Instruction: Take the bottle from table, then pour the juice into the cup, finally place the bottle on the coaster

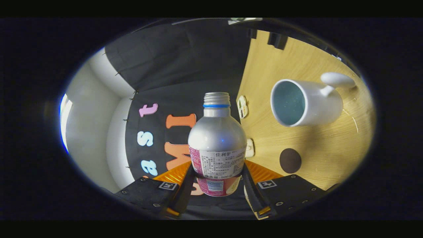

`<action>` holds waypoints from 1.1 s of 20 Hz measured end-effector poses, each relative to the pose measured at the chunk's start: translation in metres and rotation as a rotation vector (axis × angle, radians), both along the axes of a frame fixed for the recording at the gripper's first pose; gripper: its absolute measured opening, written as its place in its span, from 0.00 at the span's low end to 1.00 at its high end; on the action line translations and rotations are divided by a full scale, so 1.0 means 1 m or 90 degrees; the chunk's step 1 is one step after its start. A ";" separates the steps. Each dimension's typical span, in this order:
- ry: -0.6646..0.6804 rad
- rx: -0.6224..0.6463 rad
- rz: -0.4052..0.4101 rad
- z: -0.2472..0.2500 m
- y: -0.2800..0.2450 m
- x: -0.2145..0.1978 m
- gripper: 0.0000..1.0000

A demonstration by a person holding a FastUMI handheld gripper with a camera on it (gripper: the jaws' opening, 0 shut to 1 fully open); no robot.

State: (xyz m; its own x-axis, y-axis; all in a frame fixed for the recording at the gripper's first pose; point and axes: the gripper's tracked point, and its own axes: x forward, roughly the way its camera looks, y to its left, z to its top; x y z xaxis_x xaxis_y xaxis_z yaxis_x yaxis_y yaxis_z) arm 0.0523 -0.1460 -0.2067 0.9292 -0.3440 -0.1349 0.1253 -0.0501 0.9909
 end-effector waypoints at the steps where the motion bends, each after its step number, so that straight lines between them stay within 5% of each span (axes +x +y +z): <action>1: 0.008 -0.040 0.006 0.009 0.002 0.006 0.73; 9: 0.074 -0.392 0.069 0.042 0.015 0.033 0.73; 16: 0.206 -0.691 0.163 0.019 0.029 0.057 0.73; 22: 0.315 -0.846 0.220 -0.013 0.035 0.066 0.73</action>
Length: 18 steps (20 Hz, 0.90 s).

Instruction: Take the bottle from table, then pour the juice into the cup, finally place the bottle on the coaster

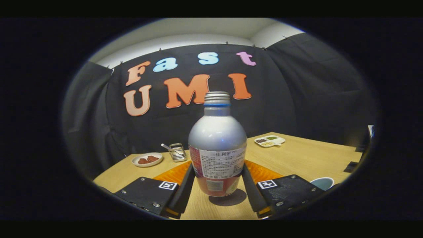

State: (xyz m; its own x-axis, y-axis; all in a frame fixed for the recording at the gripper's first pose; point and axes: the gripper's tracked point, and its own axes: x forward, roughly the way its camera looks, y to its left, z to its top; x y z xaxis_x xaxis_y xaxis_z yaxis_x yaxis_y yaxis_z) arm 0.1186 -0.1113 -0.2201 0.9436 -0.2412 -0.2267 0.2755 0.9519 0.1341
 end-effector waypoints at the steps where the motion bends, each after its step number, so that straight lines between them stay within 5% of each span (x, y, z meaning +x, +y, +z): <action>1: 0.014 -0.018 0.000 -0.006 0.000 0.003 0.73; 9: 0.107 -0.113 0.056 -0.054 0.016 0.015 0.73; 18: 0.132 -0.095 0.046 -0.090 0.017 0.013 0.74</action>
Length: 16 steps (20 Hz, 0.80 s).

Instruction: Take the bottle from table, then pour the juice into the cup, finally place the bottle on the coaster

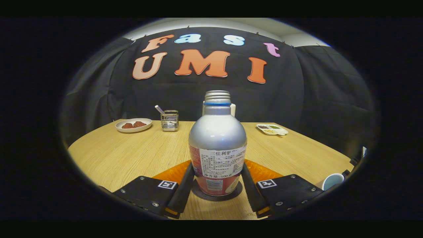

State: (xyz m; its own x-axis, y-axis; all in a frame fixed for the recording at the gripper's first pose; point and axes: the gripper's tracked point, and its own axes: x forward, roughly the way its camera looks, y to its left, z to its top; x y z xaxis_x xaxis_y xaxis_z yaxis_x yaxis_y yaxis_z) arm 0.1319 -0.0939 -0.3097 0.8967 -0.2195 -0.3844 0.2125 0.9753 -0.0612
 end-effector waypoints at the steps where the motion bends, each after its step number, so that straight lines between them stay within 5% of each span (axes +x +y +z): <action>1: -0.003 -0.002 -0.002 -0.001 -0.002 0.000 0.74; 9: -0.001 0.002 -0.006 -0.005 -0.003 -0.007 0.80; 16: -0.010 -0.019 -0.035 0.011 0.002 -0.038 0.97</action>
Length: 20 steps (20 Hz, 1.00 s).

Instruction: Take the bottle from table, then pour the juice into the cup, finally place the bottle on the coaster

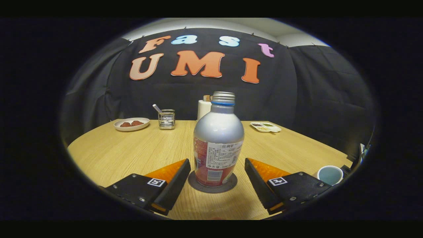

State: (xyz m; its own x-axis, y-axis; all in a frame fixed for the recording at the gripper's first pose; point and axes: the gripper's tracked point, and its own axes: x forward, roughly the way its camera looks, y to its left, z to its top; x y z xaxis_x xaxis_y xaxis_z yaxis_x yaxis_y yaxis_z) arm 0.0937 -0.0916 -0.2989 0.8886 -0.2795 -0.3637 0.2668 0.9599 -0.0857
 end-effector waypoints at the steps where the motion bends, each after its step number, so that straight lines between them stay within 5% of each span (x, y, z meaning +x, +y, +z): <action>1: -0.010 -0.009 0.006 0.006 0.006 -0.005 0.97; 8: -0.104 -0.085 0.054 0.096 0.053 -0.030 0.98; 20: -0.265 -0.027 0.147 0.237 0.149 -0.079 0.98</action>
